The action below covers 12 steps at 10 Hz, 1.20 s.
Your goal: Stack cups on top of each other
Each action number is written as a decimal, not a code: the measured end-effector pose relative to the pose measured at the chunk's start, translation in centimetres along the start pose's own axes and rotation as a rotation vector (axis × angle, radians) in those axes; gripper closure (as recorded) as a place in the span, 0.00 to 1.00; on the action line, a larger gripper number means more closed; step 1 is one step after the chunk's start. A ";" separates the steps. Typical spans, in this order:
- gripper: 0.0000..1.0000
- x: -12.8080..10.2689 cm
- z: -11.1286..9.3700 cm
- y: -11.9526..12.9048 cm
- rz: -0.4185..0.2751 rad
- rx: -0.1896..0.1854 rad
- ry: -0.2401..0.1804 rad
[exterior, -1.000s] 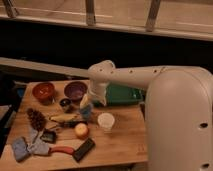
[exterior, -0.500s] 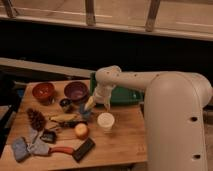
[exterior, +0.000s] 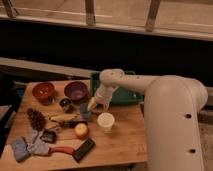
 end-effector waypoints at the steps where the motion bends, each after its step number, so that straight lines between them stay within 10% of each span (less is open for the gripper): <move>1: 0.63 0.1 0.2 0.2 -0.010 -0.006 0.010; 4: 0.89 0.2 0.7 1.3 -0.041 -0.012 0.029; 7: 0.91 0.4 -0.5 1.8 -0.059 -0.019 0.010; 12: 0.91 0.7 -8.6 4.6 -0.119 0.059 -0.059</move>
